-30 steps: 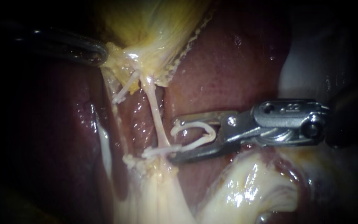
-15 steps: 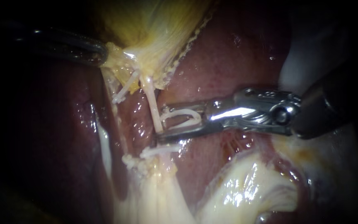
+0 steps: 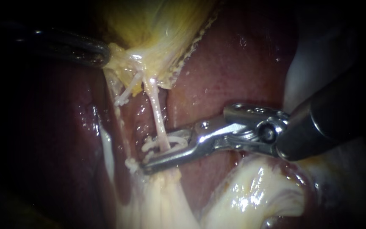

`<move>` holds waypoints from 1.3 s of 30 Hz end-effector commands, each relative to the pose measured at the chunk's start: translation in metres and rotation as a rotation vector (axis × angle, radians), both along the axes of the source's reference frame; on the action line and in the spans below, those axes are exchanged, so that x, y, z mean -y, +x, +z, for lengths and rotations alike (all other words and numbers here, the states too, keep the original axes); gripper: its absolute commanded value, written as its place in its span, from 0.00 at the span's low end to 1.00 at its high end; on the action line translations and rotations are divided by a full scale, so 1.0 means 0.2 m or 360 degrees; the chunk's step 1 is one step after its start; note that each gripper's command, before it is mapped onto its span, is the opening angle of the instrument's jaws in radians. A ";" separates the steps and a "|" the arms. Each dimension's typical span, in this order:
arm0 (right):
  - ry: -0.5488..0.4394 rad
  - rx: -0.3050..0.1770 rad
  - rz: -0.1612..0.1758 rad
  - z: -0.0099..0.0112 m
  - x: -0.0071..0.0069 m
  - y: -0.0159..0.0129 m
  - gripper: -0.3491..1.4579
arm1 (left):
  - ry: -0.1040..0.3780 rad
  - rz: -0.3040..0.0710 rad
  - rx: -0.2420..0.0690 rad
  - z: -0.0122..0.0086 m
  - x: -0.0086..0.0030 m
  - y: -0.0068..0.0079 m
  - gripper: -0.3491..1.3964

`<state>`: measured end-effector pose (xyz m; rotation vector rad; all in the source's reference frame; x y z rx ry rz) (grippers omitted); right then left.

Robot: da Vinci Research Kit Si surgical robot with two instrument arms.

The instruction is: Clipping second clip right tube

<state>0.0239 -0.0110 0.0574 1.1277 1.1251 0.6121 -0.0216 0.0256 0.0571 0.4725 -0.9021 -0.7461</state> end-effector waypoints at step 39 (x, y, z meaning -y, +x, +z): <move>0.0174 -0.0043 0.0060 0.003 -0.007 -0.001 0.00 | 0.0014 -0.0011 -0.0001 0.000 0.000 -0.001 0.00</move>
